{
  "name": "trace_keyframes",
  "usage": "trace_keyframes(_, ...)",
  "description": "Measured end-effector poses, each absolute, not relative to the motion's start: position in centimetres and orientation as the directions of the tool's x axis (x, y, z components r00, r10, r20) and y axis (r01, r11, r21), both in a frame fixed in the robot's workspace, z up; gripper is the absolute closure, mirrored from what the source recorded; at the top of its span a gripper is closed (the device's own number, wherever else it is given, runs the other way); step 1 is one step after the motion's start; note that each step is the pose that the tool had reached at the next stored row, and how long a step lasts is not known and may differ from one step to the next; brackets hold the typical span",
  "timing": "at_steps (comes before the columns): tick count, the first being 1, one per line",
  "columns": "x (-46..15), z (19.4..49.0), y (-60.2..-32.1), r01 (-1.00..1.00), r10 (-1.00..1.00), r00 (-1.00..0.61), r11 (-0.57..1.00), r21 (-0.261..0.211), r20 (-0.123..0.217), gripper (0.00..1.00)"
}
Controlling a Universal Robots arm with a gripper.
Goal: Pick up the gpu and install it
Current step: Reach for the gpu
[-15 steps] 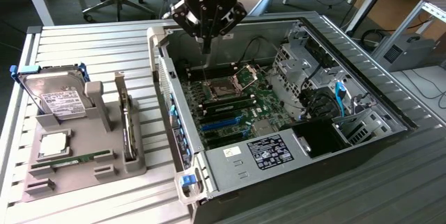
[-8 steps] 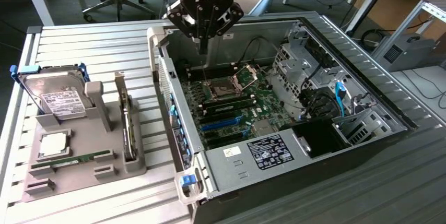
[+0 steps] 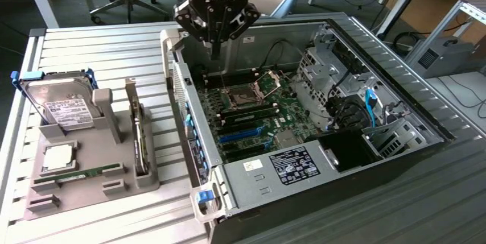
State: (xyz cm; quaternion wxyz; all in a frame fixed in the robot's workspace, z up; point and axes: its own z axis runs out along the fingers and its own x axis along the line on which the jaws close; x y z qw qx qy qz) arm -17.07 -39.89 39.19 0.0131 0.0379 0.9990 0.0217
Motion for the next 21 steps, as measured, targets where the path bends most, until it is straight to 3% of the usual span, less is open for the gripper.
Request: trace_keyframes(21,-19.6,39.1,-39.9,0.075,0.076,-0.997,0.996,0.044,-0.024,0.89)
